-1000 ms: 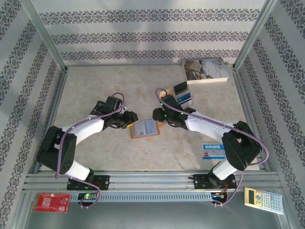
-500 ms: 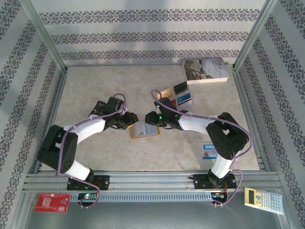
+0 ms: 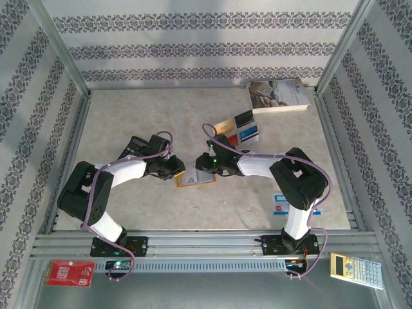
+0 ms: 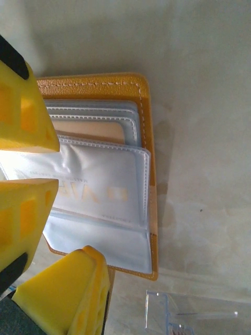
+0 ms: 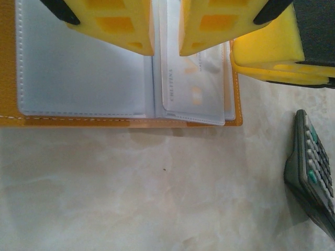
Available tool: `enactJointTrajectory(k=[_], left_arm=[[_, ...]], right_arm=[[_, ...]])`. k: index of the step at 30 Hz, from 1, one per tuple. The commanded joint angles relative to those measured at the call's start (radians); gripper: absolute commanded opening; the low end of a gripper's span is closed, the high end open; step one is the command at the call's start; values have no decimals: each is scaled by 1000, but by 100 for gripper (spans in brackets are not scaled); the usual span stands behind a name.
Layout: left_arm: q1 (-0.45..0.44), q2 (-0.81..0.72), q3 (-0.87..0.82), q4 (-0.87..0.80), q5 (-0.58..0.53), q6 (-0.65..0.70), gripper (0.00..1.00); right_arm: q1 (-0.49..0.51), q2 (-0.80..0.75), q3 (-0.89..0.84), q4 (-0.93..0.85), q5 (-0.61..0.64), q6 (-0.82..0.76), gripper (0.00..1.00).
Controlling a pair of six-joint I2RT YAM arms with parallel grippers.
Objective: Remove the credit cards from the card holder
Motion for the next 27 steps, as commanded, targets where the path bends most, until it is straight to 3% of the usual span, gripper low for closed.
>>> enactJointTrajectory(k=[1, 14, 27], left_arm=[[-20, 17, 18, -9, -11, 18, 17], [-48, 84, 73, -166, -104, 94, 12], [-46, 103, 47, -183, -148, 99, 8]], right_arm=[[9, 32, 16, 13, -30, 5, 20], [13, 31, 7, 3, -48, -1, 16], [24, 54, 21, -27, -54, -2, 16]])
